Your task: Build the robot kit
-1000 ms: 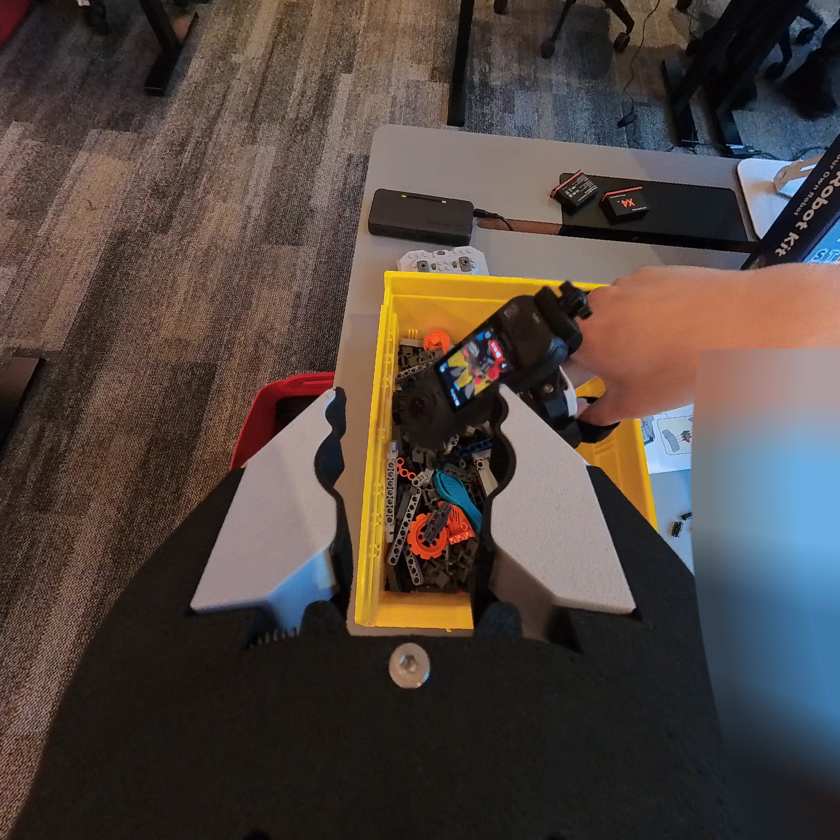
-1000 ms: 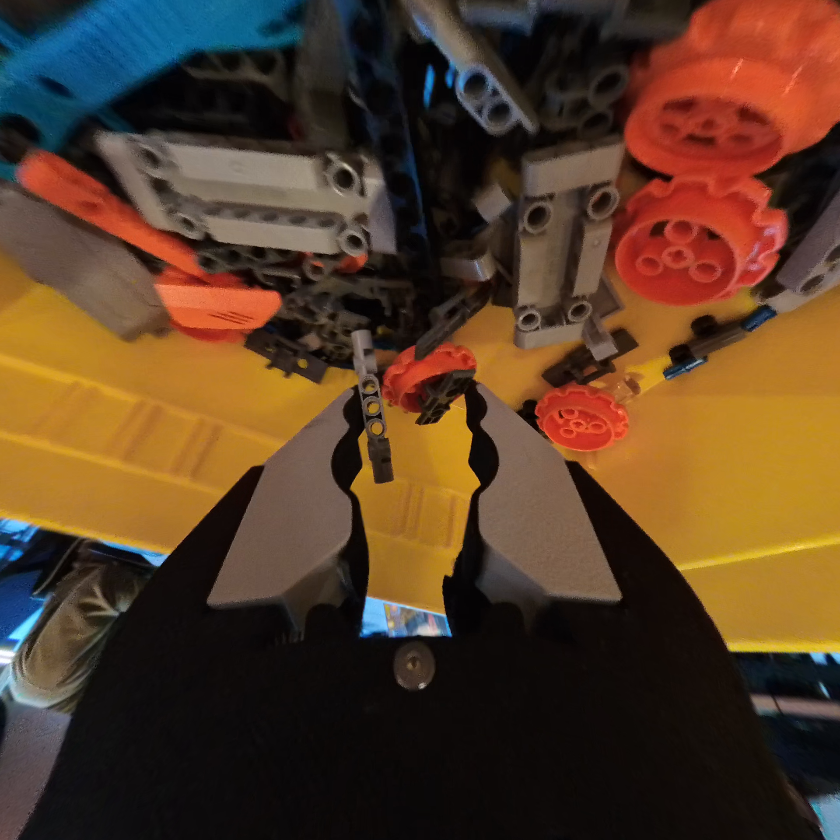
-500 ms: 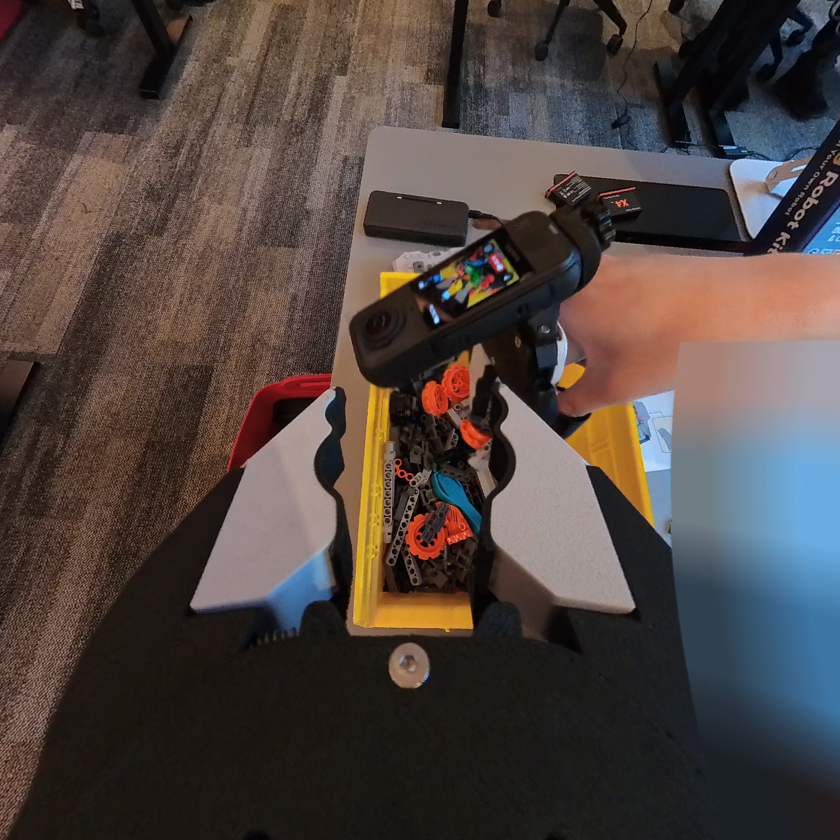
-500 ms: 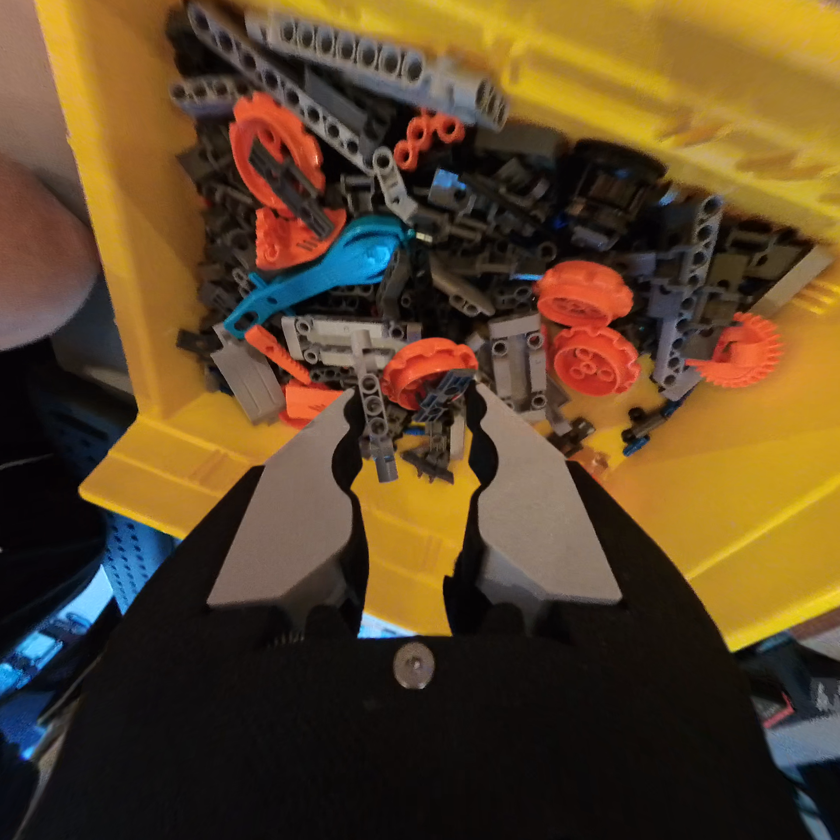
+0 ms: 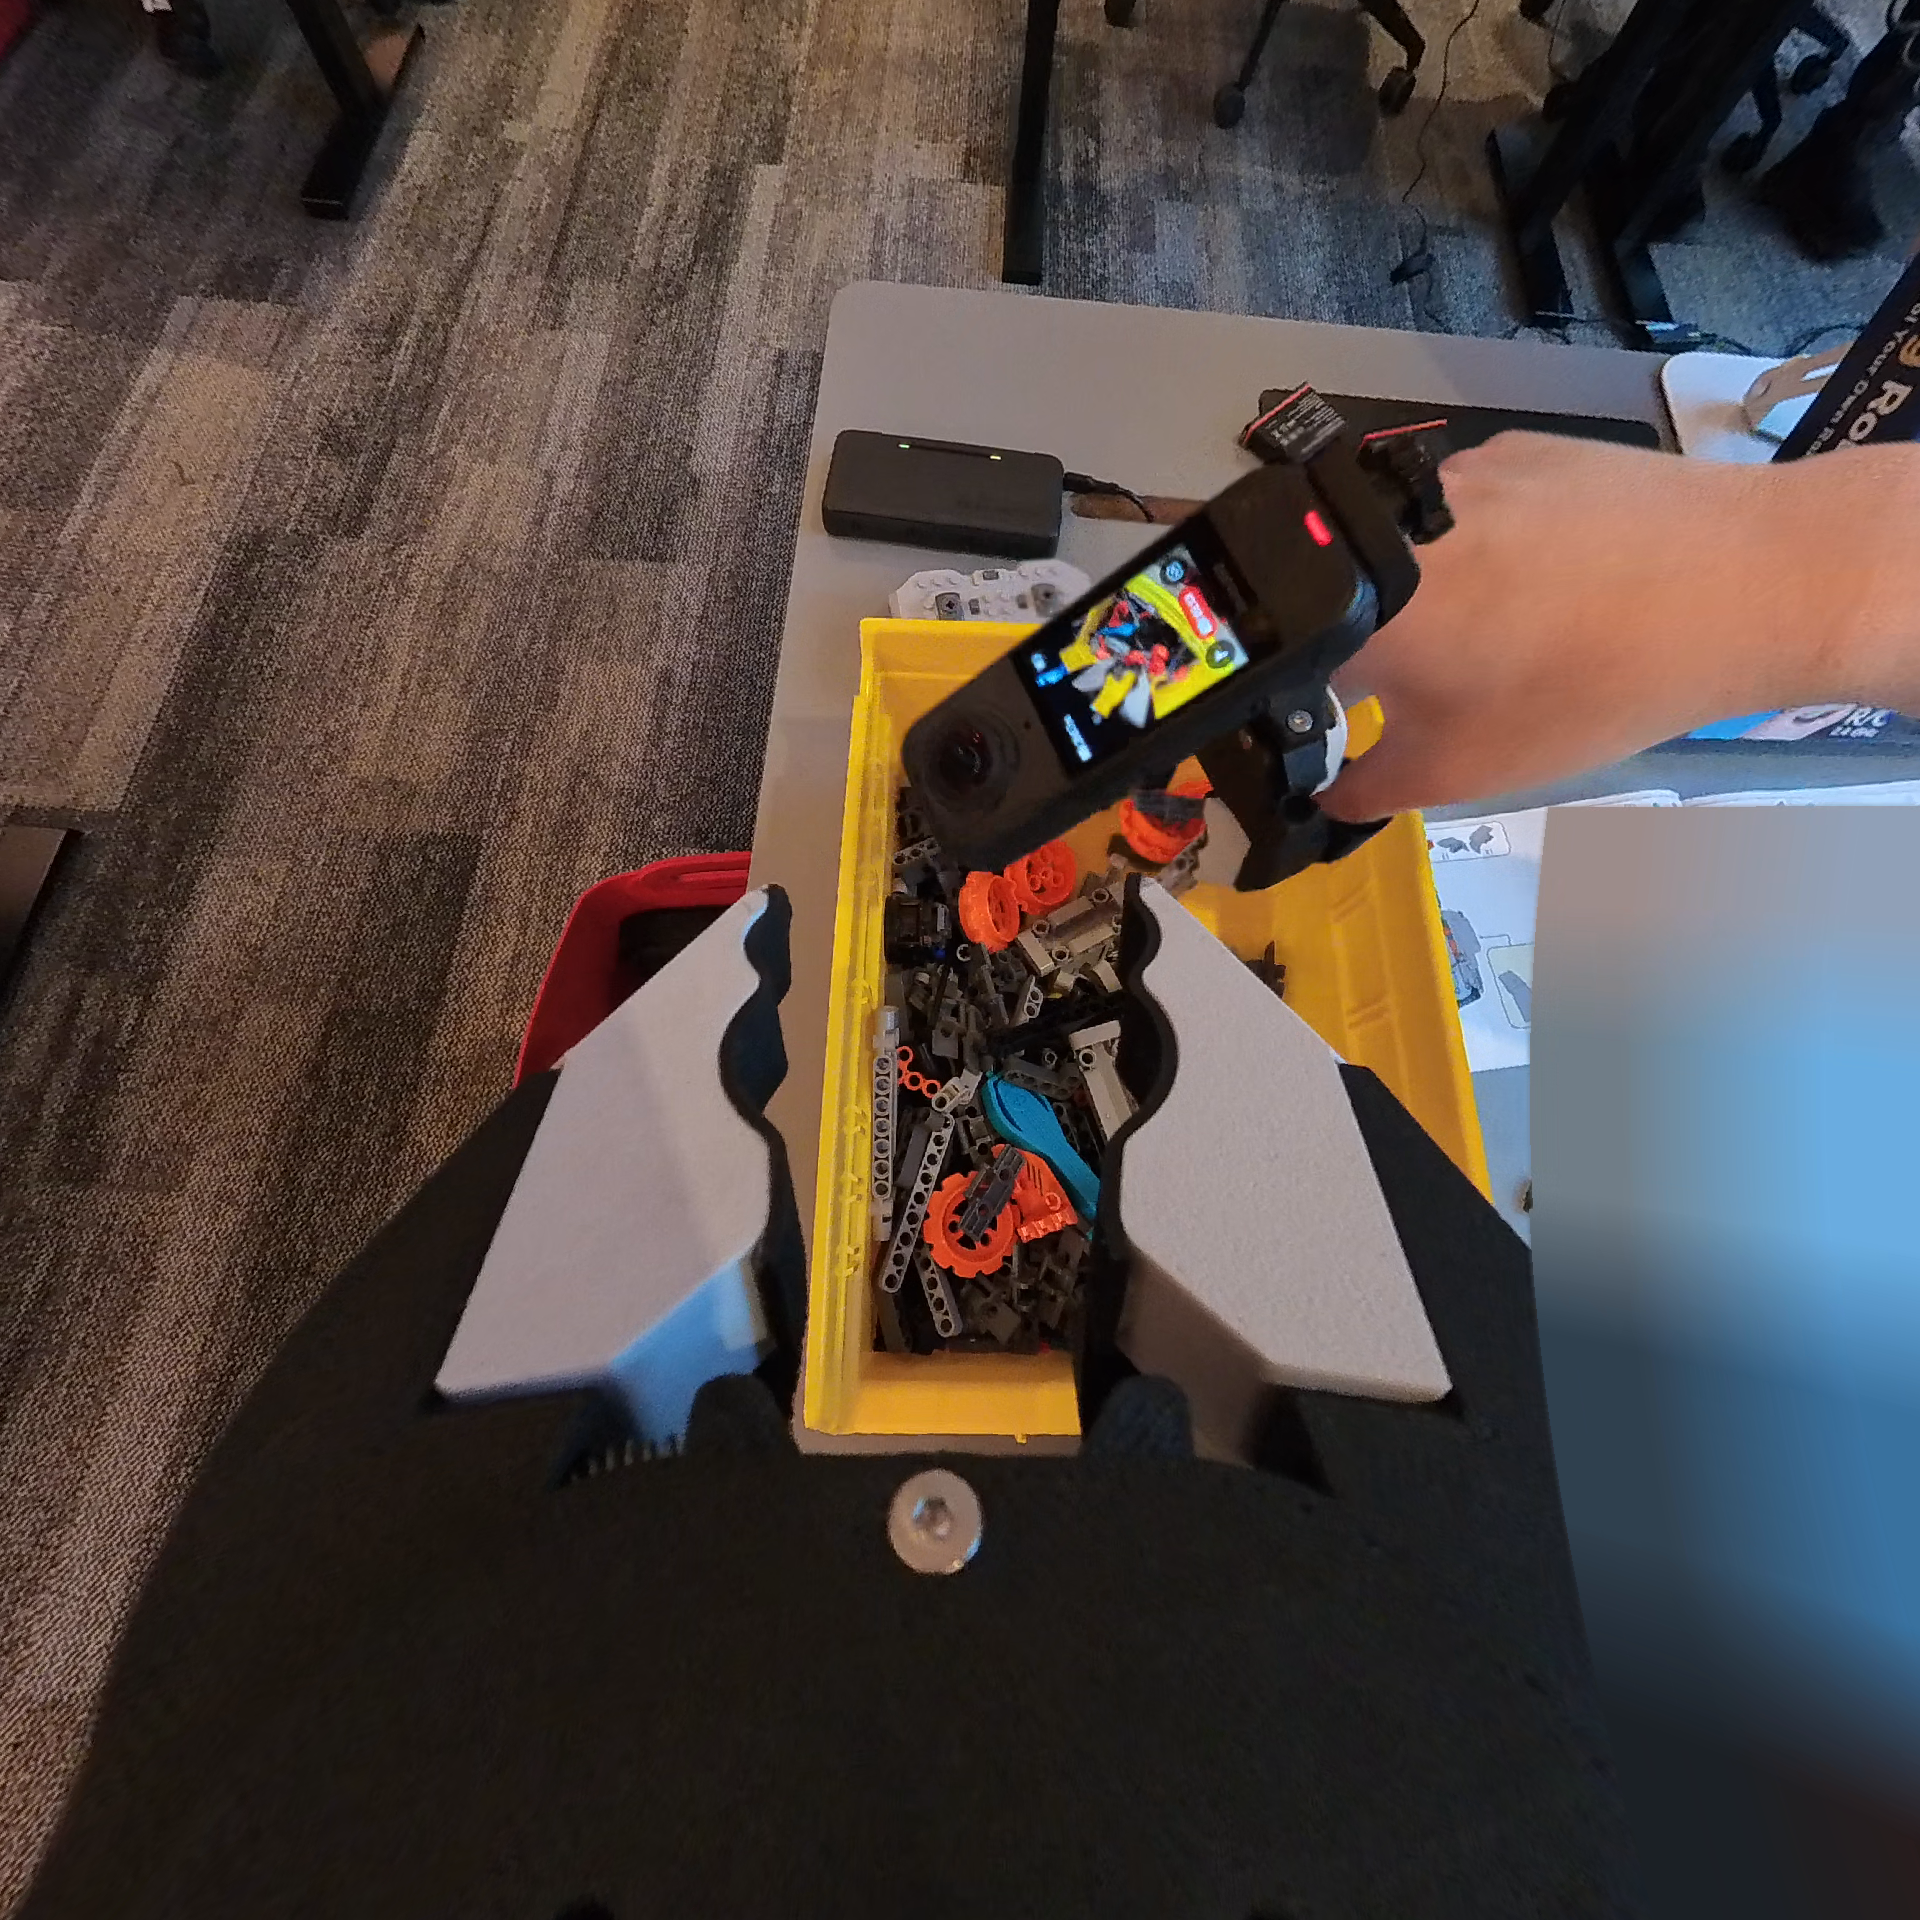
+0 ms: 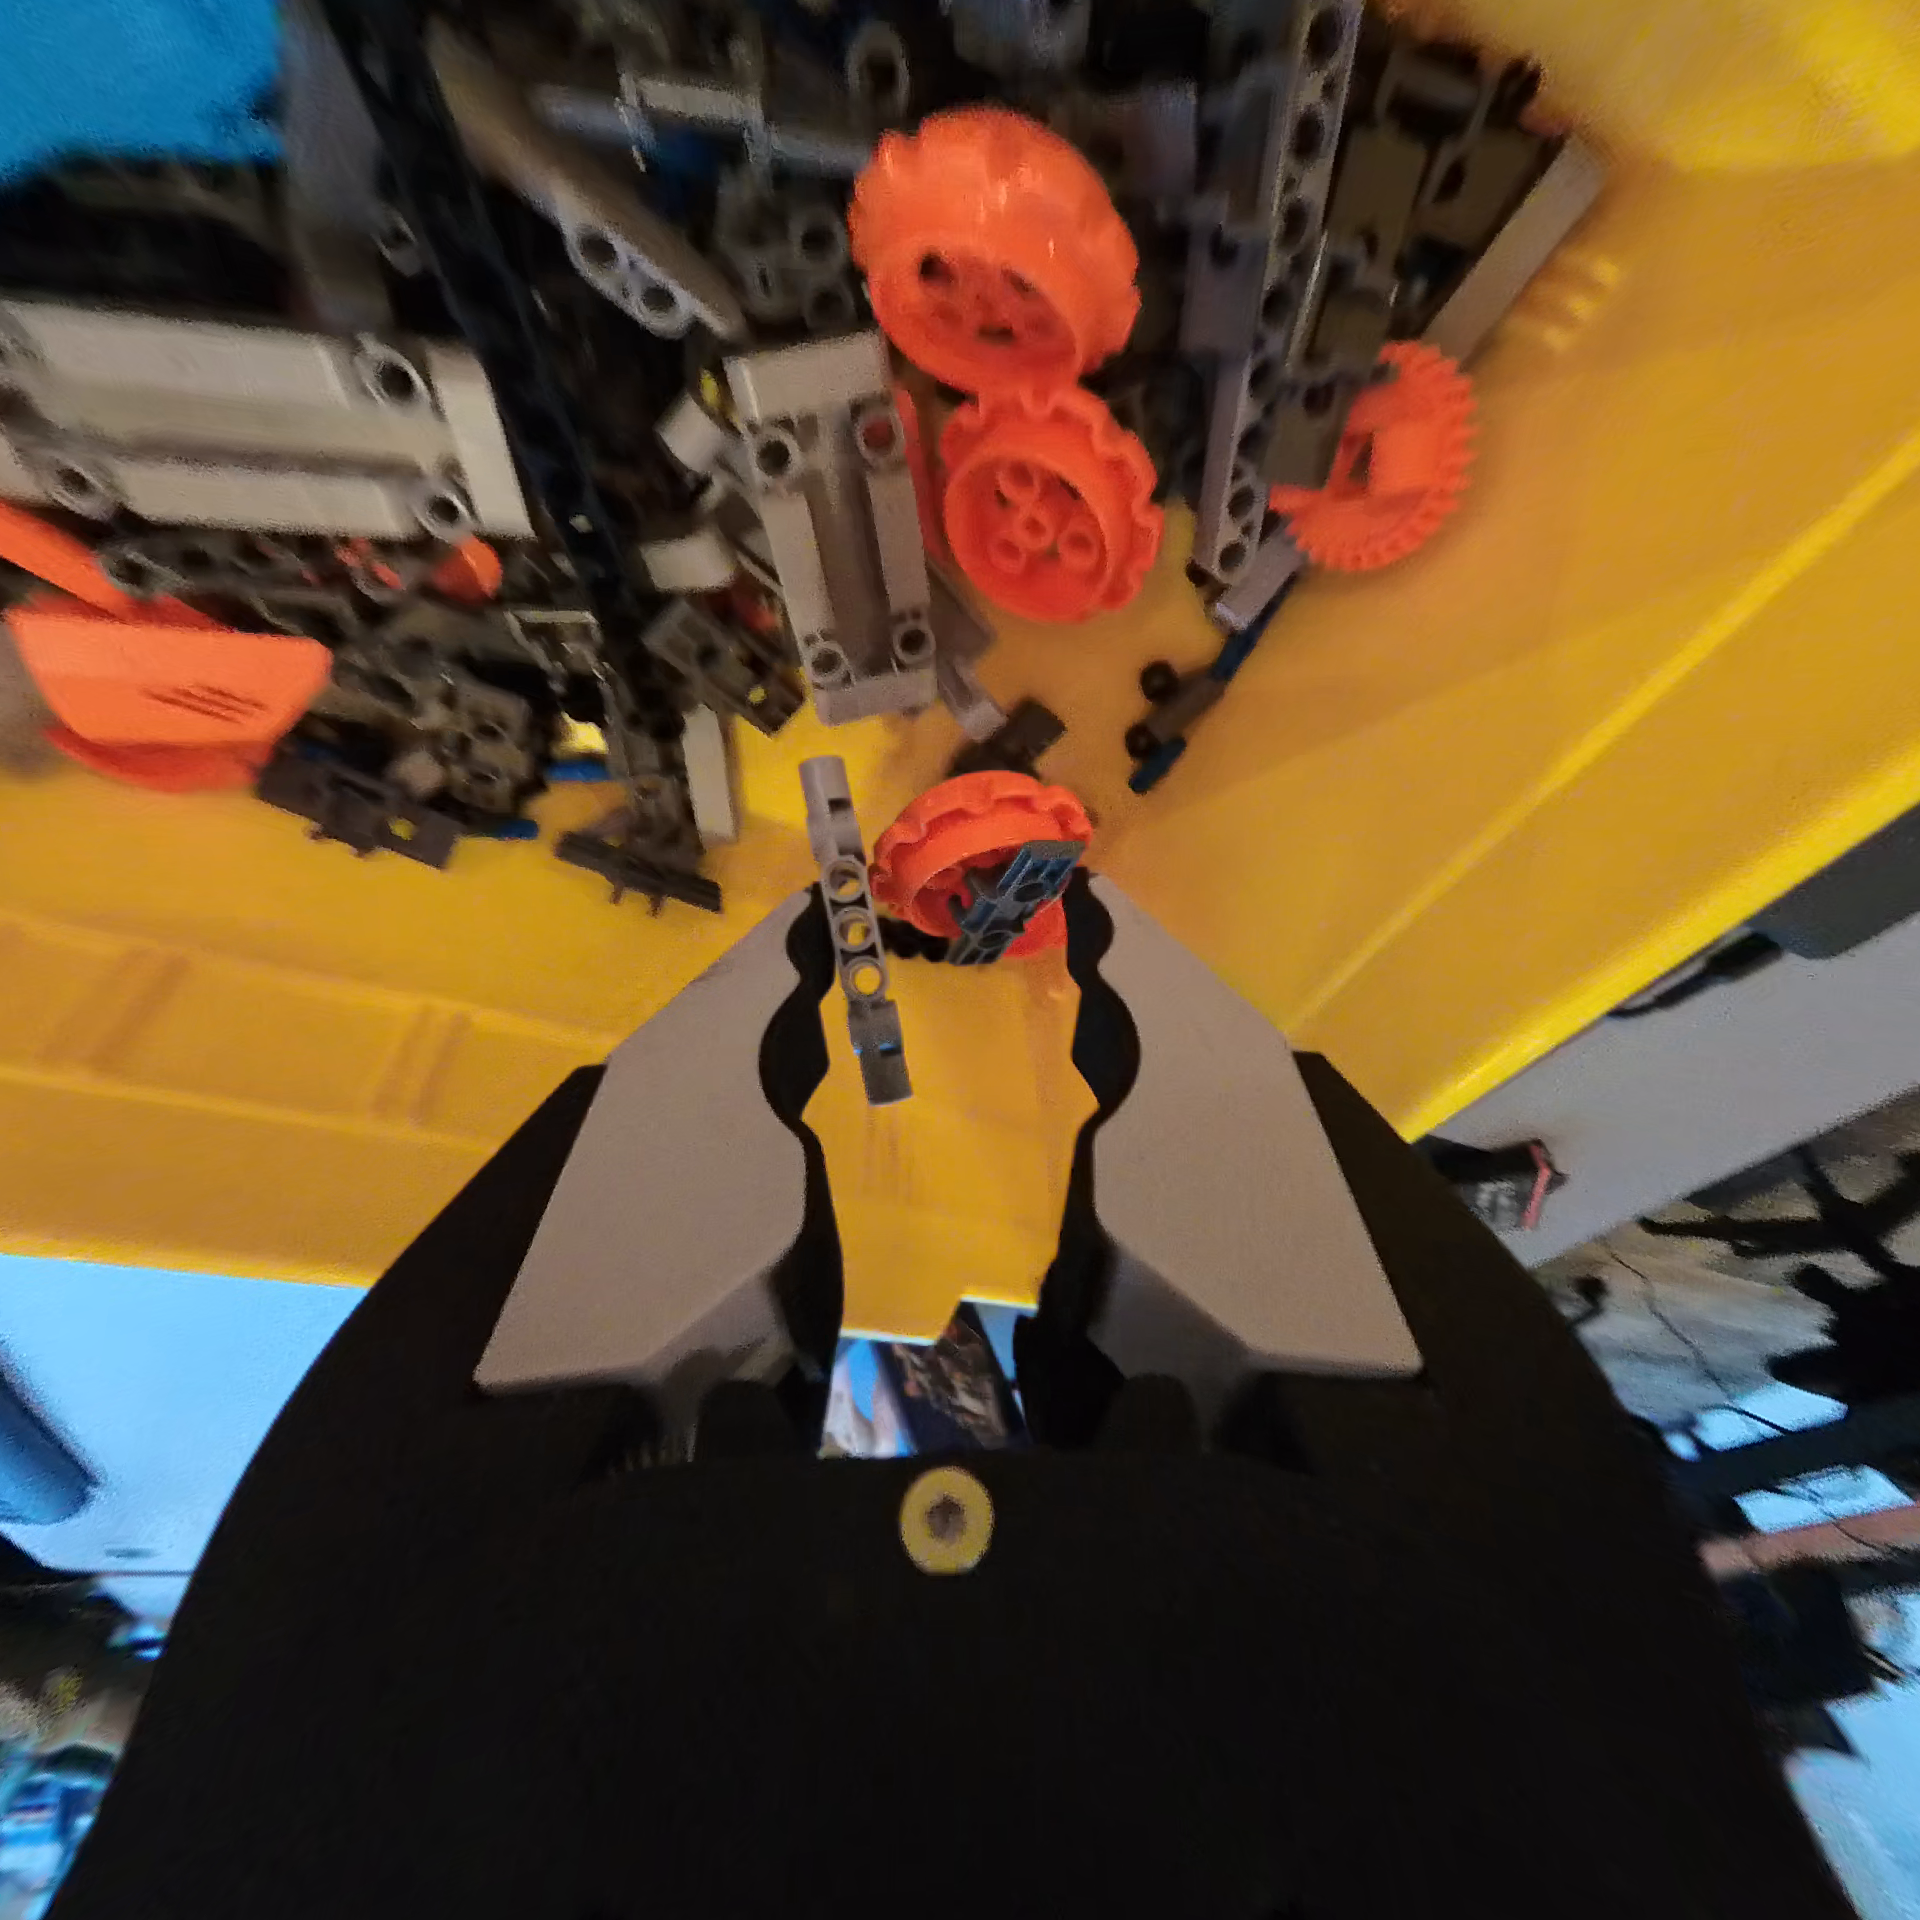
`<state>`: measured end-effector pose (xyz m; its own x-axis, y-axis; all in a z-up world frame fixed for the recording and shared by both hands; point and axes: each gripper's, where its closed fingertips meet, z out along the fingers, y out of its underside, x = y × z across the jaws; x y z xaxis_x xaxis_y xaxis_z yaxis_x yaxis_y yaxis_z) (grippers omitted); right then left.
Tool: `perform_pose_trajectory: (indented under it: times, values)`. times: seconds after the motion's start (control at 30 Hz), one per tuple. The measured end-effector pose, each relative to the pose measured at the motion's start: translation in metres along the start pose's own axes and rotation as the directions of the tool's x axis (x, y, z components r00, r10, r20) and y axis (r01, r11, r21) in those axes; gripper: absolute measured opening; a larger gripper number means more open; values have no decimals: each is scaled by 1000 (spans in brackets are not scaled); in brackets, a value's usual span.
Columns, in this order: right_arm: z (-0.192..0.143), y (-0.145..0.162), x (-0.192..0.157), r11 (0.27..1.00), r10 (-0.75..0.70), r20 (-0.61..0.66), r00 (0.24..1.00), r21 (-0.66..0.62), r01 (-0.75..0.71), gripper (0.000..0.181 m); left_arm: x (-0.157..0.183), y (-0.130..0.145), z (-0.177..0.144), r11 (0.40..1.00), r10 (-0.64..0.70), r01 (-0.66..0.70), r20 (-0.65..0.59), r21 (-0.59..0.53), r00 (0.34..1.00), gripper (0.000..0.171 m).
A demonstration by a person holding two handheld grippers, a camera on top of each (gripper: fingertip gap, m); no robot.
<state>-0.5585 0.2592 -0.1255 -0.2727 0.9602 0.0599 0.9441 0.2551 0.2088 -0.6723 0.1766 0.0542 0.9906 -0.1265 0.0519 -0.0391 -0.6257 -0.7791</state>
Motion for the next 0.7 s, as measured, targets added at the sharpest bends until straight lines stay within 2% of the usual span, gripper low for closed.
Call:
perform_pose_trajectory:
  times: [0.2,0.27,0.33,0.4,0.5,0.63,0.7]
  values:
    - [4,18,12,979,-201,-138,970,-70,193,39,-1,1,1,1000,-3,3,-4,-4,1000,60]
    - [3,23,8,967,-252,-130,959,-76,244,32,-1,1,0,1000,-5,5,-6,-2,1000,60]
    - [3,28,-1,965,-254,-74,964,-79,248,32,-1,1,0,1000,-6,6,-6,0,1000,60]
    - [1,30,1,968,-243,-73,967,-83,237,33,-1,1,-1,1000,-7,7,-5,2,1000,60]
    - [-3,12,3,977,-208,-80,975,26,210,35,-2,0,-2,1000,-8,8,-4,7,1000,60]
    - [-10,-34,10,953,-121,-93,988,269,142,67,-5,-1,-4,1000,-22,22,3,19,1000,60]
    - [-9,-56,8,924,-82,-50,995,371,95,83,-8,0,-4,999,-30,30,3,20,1000,60]
